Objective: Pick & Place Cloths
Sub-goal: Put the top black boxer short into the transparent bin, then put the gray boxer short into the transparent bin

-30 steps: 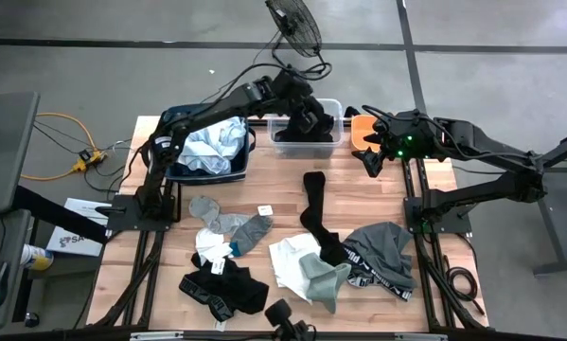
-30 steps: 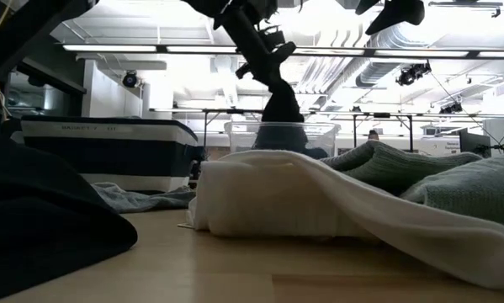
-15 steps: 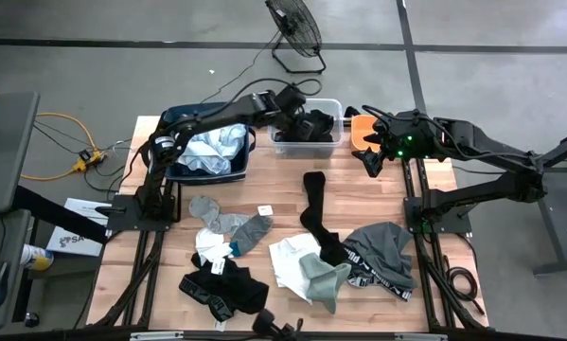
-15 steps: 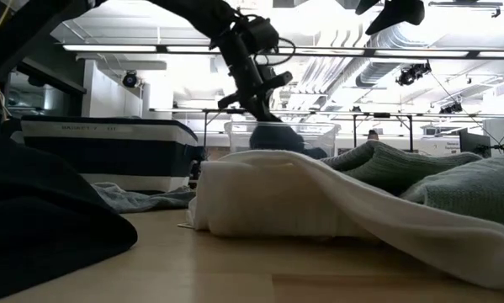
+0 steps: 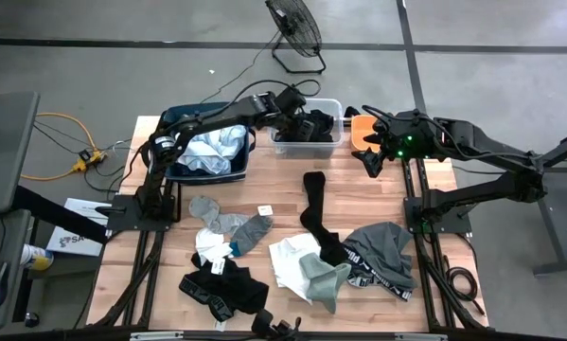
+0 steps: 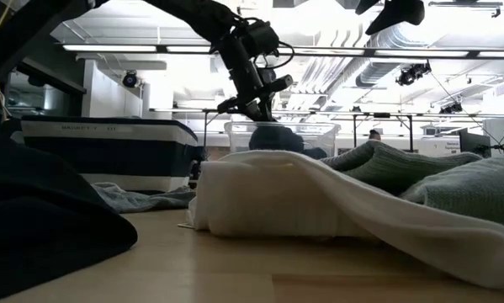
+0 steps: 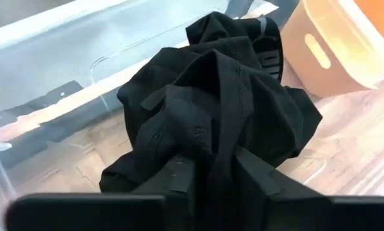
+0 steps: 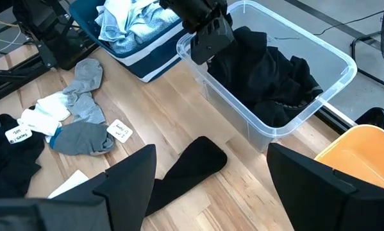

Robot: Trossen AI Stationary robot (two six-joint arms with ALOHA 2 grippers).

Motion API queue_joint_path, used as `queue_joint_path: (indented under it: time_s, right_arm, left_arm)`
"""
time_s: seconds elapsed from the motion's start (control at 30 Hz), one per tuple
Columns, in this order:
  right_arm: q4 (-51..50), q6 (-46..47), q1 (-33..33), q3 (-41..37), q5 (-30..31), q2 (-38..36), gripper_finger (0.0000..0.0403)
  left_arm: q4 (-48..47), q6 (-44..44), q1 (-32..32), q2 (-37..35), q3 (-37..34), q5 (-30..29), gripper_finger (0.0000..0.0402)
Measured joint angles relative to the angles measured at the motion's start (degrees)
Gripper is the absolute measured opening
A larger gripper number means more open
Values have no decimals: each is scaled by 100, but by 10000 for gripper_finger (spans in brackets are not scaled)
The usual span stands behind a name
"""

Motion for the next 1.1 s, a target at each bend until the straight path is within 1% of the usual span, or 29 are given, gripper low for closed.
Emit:
queue_joint_path:
  time_s: [0.2,0.27,0.33,0.5,0.7,0.8,0.93,1.1]
  right_arm:
    - [-117,0,0,0,-23,0,290]
    - [-215,0,0,0,-25,0,290]
    - [-367,0,0,0,-26,0,290]
    - [-814,106,-1,0,-99,-2,290]
    - [-1507,307,0,0,-571,-6,290]
    - [-1792,494,39,0,-689,-7,290]
    - [-2188,889,267,0,-723,-9,290]
    - [-2311,1929,875,-219,-726,-19,290]
  left_arm:
    - [-83,48,0,0,316,4,174]
    - [-184,48,0,0,429,21,197]
    - [-419,24,0,0,586,24,212]
    - [-1086,-83,0,-4,1021,15,219]
    - [-1959,-73,-87,-9,1568,25,220]
    - [-2415,33,-223,-9,1758,28,220]
    - [-2986,74,-527,-11,1889,-246,220]
    - [-3491,283,-1036,-42,1887,-521,220]
